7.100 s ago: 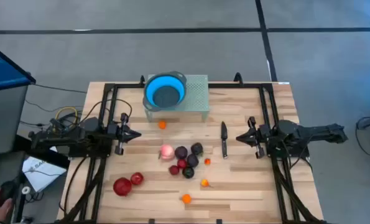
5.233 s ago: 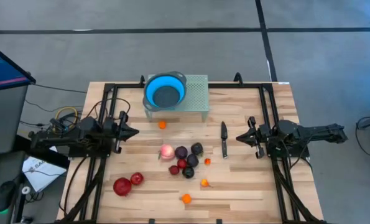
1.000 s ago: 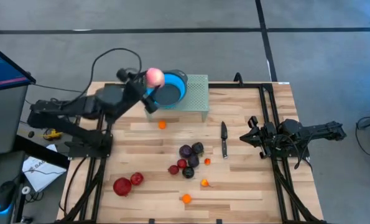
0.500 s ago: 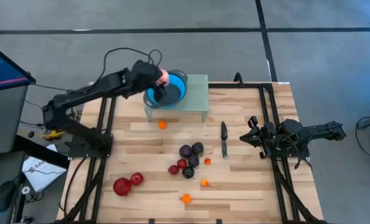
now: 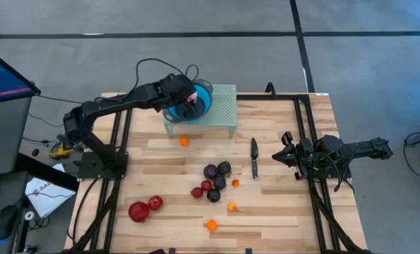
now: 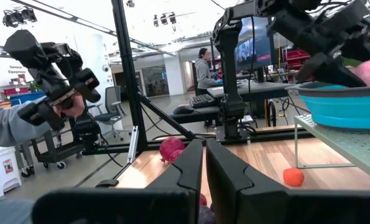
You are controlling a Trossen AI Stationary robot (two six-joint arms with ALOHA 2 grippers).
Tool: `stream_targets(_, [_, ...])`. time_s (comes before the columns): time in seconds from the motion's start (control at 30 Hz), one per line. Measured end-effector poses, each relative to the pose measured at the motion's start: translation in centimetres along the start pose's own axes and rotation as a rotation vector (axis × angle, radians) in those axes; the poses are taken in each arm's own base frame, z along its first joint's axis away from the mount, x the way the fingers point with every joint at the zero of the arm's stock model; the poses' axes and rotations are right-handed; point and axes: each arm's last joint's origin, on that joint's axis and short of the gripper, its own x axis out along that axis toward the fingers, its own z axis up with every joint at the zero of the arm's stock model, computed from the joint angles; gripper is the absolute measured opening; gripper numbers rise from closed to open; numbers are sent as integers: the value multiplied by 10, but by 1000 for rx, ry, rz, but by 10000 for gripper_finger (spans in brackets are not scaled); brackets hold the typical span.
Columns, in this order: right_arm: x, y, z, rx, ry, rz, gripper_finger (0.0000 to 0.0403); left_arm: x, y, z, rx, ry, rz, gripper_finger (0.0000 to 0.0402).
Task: Pick & Place Fruit
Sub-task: Put the pink peach into the blue strainer bowl
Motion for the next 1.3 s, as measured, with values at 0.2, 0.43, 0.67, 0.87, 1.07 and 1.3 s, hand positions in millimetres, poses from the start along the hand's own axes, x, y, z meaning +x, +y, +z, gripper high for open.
stream_targets(0.2, [0, 0, 0, 0, 0, 0, 17, 14, -3, -2, 0, 38, 6, 307])
stream_targets(0.43, [0, 0, 0, 0, 0, 0, 17, 25, 0, -8, -20, 74, 35, 308])
stream_targets(0.67, [0, 0, 0, 0, 0, 0, 17, 28, 0, -12, -26, 85, 39, 308])
stream_targets(0.87, [0, 0, 0, 0, 0, 0, 17, 26, -1, -12, -24, 79, 31, 309])
stream_targets(1.07, [0, 0, 0, 0, 0, 0, 17, 26, -2, -11, -26, 72, 1, 309])
stream_targets(1.3, [0, 0, 0, 0, 0, 0, 17, 27, -3, -11, -26, 67, -36, 350])
